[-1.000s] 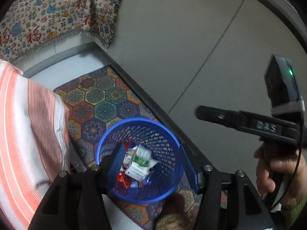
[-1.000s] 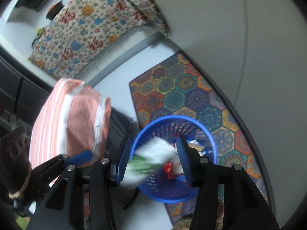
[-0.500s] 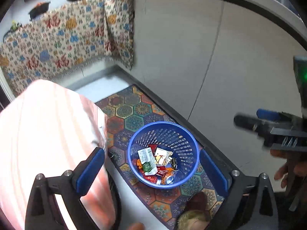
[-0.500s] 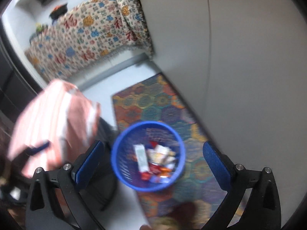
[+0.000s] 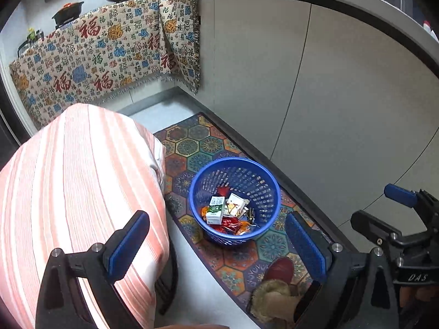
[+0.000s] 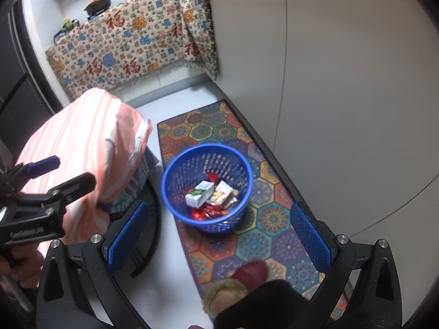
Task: Collect trash
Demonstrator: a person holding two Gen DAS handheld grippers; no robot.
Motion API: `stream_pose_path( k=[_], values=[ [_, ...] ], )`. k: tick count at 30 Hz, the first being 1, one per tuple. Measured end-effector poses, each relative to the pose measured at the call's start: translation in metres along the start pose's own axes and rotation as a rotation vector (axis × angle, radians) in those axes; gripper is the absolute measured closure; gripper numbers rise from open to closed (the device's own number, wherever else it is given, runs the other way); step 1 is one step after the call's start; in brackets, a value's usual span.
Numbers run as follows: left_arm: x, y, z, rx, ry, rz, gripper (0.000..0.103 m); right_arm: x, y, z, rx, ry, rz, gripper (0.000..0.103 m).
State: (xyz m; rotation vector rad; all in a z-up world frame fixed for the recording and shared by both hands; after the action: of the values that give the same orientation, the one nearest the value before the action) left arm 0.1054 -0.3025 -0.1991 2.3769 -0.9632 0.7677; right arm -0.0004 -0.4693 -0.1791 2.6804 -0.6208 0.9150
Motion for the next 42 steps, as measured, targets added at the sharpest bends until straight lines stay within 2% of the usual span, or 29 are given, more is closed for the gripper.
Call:
stream_pose_path(
  k=[11, 42],
  values=[
    [-0.003, -0.001, -0.007, 0.042, -0.004, 0.004, 0.002, -0.013, -0.015, -0.006, 0.008, -0.013, -0.025, 0.000],
    [-0.004, -0.004, -0.009, 0.047, -0.016, -0.004, 0.002, -0.018, -0.023, -0.009, 0.003, -0.029, -0.064, 0.000]
  ],
)
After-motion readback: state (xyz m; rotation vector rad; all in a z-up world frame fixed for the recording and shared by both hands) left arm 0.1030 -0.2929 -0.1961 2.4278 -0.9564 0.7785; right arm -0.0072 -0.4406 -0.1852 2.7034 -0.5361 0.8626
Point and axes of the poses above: each gripper's, at about its wrist camera, not at the fingertips, and z roughly the way its jaws point, y to its right, x to its top, the point moved 10 cm from there along z, roughly the way its jaws point, and after that the axes turned 13 degrees about -x, right-handed, at the moved point
